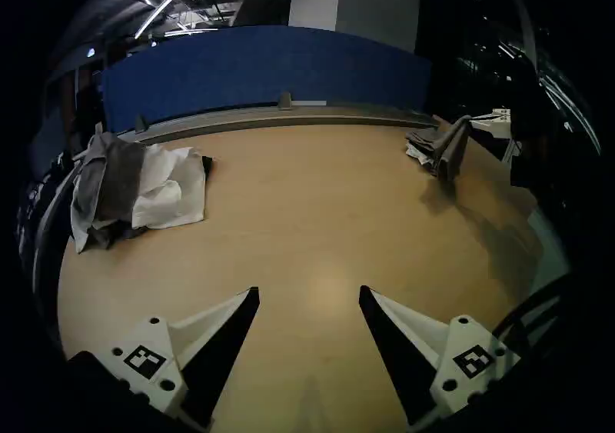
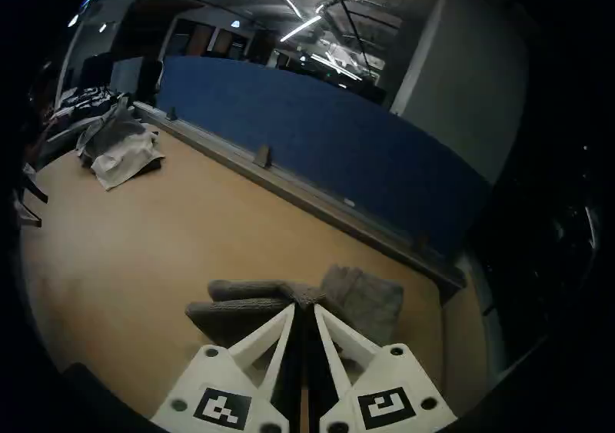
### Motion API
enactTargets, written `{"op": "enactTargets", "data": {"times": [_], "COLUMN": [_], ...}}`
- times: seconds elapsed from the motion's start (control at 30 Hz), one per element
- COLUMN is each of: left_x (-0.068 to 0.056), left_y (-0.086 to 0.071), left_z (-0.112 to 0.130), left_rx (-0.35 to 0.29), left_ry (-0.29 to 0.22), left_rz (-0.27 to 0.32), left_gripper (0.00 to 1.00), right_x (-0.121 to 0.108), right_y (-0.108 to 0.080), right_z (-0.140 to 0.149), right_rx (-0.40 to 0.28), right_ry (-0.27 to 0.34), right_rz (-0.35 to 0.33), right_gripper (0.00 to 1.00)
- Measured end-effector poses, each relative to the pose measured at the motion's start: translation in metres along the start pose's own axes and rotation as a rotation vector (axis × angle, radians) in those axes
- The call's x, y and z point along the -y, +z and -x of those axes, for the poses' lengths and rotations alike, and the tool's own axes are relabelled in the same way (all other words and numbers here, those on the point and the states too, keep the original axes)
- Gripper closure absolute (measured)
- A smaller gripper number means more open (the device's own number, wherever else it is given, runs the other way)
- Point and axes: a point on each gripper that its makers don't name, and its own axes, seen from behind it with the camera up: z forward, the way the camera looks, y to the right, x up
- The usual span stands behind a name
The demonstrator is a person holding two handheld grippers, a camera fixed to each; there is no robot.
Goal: Fold towel
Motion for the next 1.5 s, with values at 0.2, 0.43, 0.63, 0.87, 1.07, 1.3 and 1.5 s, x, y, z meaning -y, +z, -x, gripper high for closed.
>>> {"op": "enactTargets", "data": {"times": [0.2, 0.43, 0.63, 0.87, 1.07, 1.3, 1.5], "left_x": [-0.002, -0.005, -0.007, -0.012, -0.016, -0.016, -0.018], "left_y": [0.001, 0.004, 0.006, 0.010, 0.011, 0.011, 0.010], "left_z": [0.001, -0.001, -0.001, 0.000, -0.001, -0.002, -0.001], "left_rx": [0.002, 0.002, 0.003, 0.010, 0.008, 0.007, 0.008], "left_ry": [0.001, 0.011, 0.010, 0.019, 0.023, 0.027, 0.032], "left_rz": [-0.006, -0.010, -0.009, -0.006, -0.001, -0.001, 0.000], "left_gripper": [0.03, 0.03, 0.03, 0.03, 0.03, 0.03, 0.03], "right_x": [0.003, 0.006, 0.004, 0.003, 0.005, 0.004, 0.000], "right_y": [0.006, 0.001, -0.009, -0.025, -0.037, -0.048, -0.054], "right_z": [0.013, 0.041, 0.074, 0.107, 0.140, 0.178, 0.204], "right_rx": [0.005, 0.030, 0.058, 0.084, 0.122, 0.177, 0.212], "right_ry": [-0.001, 0.011, 0.059, 0.123, 0.184, 0.241, 0.309], "right_rz": [-0.013, -0.018, -0.012, 0.020, 0.043, 0.080, 0.111], "right_gripper": [0.98, 0.98, 0.98, 0.98, 0.98, 0.98, 0.97]}}
